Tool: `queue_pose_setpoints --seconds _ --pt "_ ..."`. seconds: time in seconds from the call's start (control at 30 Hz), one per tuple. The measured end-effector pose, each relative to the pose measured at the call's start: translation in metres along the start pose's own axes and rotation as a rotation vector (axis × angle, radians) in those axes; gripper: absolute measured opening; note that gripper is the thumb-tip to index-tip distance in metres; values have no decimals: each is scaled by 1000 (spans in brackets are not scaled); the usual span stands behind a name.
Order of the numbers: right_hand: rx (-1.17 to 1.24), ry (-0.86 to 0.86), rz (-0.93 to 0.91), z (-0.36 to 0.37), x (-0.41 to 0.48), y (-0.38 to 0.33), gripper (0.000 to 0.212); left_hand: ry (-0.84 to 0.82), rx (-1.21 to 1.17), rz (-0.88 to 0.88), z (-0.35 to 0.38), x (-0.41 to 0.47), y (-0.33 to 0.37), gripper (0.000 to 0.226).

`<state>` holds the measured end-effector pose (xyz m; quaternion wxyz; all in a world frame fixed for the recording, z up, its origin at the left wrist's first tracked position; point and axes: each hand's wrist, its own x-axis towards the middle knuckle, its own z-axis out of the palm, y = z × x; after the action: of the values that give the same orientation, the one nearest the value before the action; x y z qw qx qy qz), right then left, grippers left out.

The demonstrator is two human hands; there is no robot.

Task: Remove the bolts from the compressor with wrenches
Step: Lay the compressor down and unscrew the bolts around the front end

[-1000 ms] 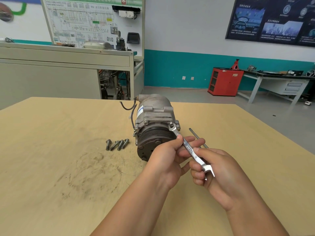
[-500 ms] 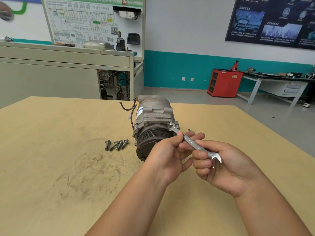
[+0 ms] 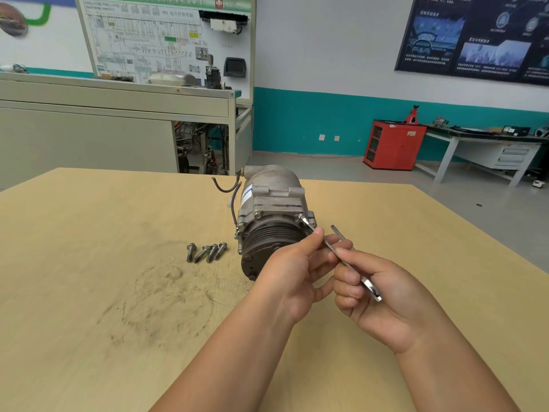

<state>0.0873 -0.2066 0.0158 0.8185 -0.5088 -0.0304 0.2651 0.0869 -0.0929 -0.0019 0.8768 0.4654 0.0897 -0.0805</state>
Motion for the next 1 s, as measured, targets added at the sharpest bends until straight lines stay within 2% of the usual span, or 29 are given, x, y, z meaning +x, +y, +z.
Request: queue_pose_setpoints --seconds 0.1,0.3,0.53,0.6,0.7,0.77,1.0 --pt "-124 32 -53 2 1 4 21 26 -2 7 0 0 0 25" --pt "-267 56 -171 11 2 16 27 82 -25 32 -2 -3 0 25" --pt "-501 101 -303 14 9 38 21 119 -106 48 -5 -7 -1 28" --pt "-436 63 -253 13 9 41 19 124 -129 15 -6 -8 -2 29" --pt "-238 -55 -129 8 7 41 26 116 -64 -5 -10 -9 -1 30" --pt "-196 -88 -107 3 8 42 28 109 -46 -17 -12 -8 -2 29" --pt "-125 4 -43 -5 9 39 24 126 23 26 -10 -3 -9 31"
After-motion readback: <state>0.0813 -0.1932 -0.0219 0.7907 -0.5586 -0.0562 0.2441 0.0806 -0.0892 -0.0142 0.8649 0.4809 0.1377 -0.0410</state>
